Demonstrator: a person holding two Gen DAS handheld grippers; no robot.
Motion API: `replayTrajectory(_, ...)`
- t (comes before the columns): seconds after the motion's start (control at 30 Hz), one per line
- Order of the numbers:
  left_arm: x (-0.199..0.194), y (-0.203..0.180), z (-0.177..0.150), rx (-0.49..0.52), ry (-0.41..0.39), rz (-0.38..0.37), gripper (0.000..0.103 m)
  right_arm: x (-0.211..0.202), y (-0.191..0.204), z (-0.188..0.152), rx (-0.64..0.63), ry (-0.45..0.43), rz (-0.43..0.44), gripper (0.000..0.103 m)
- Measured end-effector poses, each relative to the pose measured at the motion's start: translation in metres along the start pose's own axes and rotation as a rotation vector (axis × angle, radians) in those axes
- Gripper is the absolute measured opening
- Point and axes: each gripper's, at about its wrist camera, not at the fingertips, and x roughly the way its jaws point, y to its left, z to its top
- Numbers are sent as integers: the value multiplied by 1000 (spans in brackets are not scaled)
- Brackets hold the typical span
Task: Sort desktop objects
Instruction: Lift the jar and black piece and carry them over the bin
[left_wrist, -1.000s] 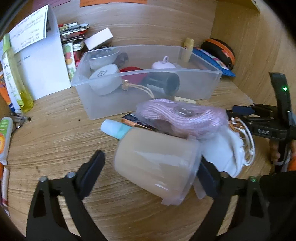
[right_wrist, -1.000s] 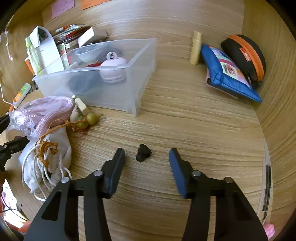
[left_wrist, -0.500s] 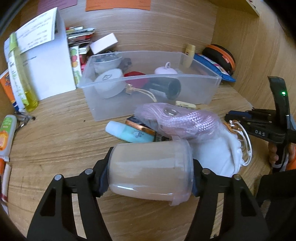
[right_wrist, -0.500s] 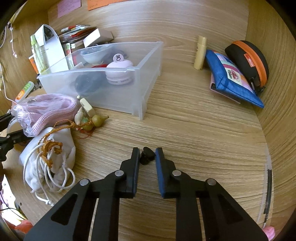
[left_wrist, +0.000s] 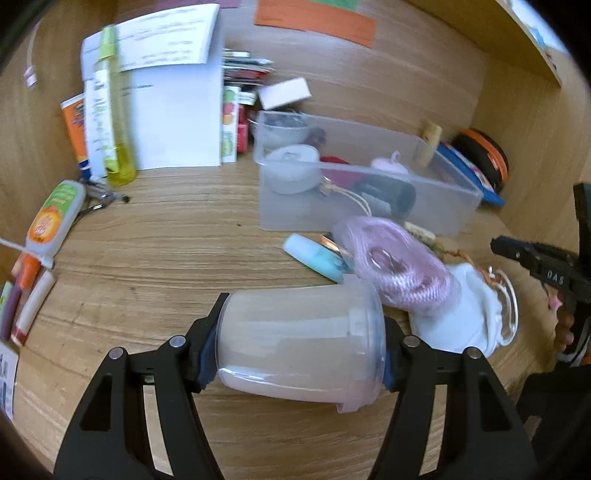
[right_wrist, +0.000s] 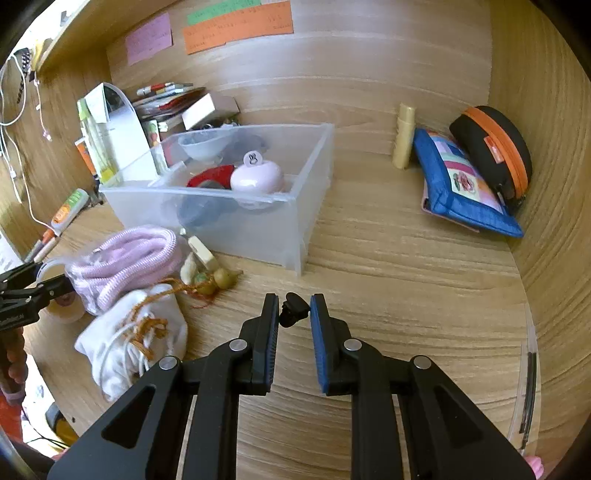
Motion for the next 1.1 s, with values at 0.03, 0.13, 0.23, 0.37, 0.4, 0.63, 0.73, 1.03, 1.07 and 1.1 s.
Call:
replayTrajectory(0.03,-3,1,1,-6,-9,9,65,0,1,1,1,-3,4,16)
replayTrajectory(0.13,-11,6,5,-17,-39,38,65,-2,2,5,0,-14,13,16)
replayTrajectory(0.23,-17,10,12,-32,-62,43,65,-5,4,10,3,-25,24,16)
replayTrajectory(0.37,-23,9,24,-30,-93,52,65,-9,7,18,-9,-49,30,16)
replayTrajectory(0.4,-24,9,28,-30,-100,51,65,-12,8,21,-14,-59,32,16)
replayTrajectory(0.63,-29,2,54,-11,-153,44,65,-28,14,45,-40,-143,44,16)
replayTrajectory(0.73,-31,1,66,-15,-166,20,65,-33,16,56,-51,-176,50,16)
replayTrajectory(1.03,-33,-6,106,3,-197,-23,65,-30,21,85,-60,-222,93,16)
replayTrajectory(1.07,-30,-6,111,5,-194,-32,65,-27,22,87,-64,-219,97,16)
replayTrajectory(1.1,-27,-7,116,4,-190,-38,65,-24,23,90,-70,-216,101,16)
